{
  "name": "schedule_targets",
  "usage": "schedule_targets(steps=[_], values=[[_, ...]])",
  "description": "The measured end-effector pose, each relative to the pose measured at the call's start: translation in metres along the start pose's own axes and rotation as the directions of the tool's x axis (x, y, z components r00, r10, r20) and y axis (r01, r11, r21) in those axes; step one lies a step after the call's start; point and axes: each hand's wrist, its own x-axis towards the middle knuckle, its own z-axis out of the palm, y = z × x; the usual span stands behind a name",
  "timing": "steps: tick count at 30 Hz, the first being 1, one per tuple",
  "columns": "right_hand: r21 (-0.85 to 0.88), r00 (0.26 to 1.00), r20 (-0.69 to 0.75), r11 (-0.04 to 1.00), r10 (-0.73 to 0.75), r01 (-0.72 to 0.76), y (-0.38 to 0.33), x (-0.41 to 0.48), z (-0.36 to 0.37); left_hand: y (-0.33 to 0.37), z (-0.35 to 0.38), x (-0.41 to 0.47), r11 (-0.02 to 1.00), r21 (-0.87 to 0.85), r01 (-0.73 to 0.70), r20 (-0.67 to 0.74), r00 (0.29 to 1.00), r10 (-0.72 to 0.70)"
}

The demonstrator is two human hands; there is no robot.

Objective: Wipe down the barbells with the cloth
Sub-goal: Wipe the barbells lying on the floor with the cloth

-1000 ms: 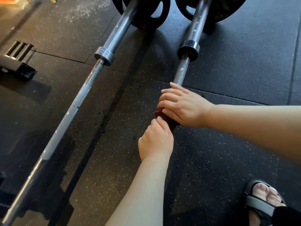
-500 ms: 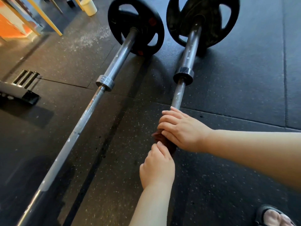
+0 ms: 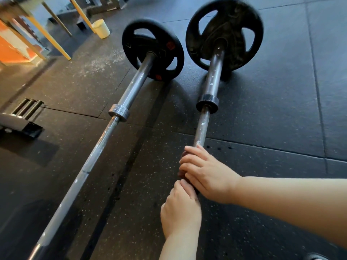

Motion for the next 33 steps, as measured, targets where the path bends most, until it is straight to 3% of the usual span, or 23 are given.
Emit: schedule_targets(steps=[4, 10, 16, 20, 23, 26, 28, 33], values=[[-0.086, 0.988, 0.12, 0.99, -0.099, 0.11, 0.017, 0.007, -0.014, 0.002, -0.002, -0.001, 1.0, -0.023, -0.009, -0.024, 1.0, 0.008], [-0.198, 0.994, -0.091, 0.977, 0.066, -0.083, 0.012, 0.009, -0.007, -0.001, 0.004, -0.001, 1.0, -0.025, -0.019, -0.049, 0.999, 0.017], [-0.199, 0.992, 0.081, 0.973, -0.1, 0.115, 0.013, 0.008, -0.011, 0.0, 0.002, -0.001, 0.999, -0.03, -0.036, -0.055, 0.998, 0.034], [-0.203, 0.998, -0.042, 0.978, 0.037, -0.045, 0.033, 0.021, -0.017, 0.0, 0.005, 0.0, 0.999, -0.046, -0.013, -0.055, 0.998, 0.01], [-0.215, 0.995, -0.101, 0.976, -0.009, -0.013, 0.017, 0.019, -0.007, 0.0, 0.004, -0.001, 0.999, -0.037, -0.024, -0.067, 0.998, 0.022], [-0.188, 0.993, 0.043, 0.976, -0.107, 0.113, 0.009, 0.014, -0.008, 0.0, 0.001, 0.0, 0.999, -0.039, -0.038, -0.053, 0.998, 0.036], [-0.173, 0.991, 0.083, 0.978, -0.102, 0.115, 0.023, 0.019, -0.015, 0.0, 0.0, 0.0, 0.998, -0.062, -0.034, -0.041, 0.999, 0.031], [-0.174, 0.995, -0.104, 0.985, 0.002, -0.02, 0.024, 0.025, -0.011, -0.002, 0.003, 0.0, 0.997, -0.075, -0.022, -0.033, 0.999, 0.019]])
